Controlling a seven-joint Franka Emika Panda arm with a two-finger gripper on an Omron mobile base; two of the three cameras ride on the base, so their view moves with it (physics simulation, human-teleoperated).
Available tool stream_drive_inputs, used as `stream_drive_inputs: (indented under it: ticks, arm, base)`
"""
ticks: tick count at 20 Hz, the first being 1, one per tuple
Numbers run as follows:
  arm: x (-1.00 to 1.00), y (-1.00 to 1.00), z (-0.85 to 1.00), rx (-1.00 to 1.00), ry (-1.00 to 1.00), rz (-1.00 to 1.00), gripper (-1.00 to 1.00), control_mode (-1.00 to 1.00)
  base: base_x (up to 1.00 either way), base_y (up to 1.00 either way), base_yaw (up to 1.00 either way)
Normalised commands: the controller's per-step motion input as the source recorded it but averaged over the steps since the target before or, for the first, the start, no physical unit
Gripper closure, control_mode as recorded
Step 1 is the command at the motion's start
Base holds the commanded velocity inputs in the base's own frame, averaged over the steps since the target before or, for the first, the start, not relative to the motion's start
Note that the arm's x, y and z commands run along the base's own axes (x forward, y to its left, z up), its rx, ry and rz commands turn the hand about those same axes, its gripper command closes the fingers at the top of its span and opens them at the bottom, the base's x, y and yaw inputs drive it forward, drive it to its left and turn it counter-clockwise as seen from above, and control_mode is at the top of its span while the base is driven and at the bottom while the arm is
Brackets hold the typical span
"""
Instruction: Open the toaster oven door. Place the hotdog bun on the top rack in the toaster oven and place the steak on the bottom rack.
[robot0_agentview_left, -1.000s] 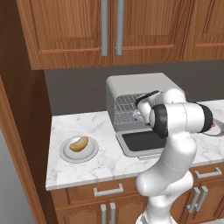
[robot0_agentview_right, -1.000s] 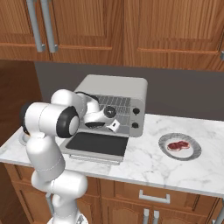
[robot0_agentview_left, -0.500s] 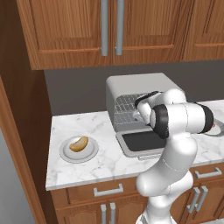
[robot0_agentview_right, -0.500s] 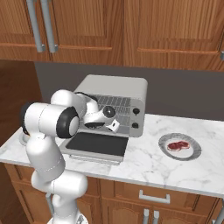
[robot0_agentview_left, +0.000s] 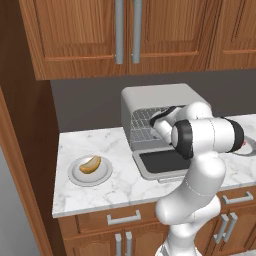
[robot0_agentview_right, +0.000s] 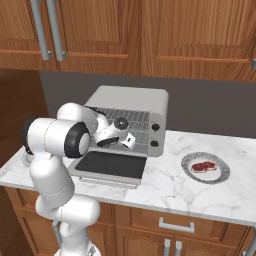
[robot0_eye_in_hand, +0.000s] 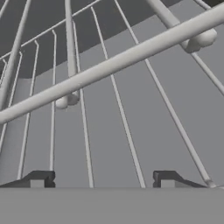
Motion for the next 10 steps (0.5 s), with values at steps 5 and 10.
stream_drive_inputs:
  ticks: [5,10]
  arm:
    - [-0.18,0.14,-0.65,-0.31,0.09,0.16,1.0,-1.0]
    - [-0.27,0.14,-0.69,-0.27,0.1,0.16,1.0,-1.0]
  base:
    - [0.0,0.0,0.0]
    - [0.0,0.0,0.0]
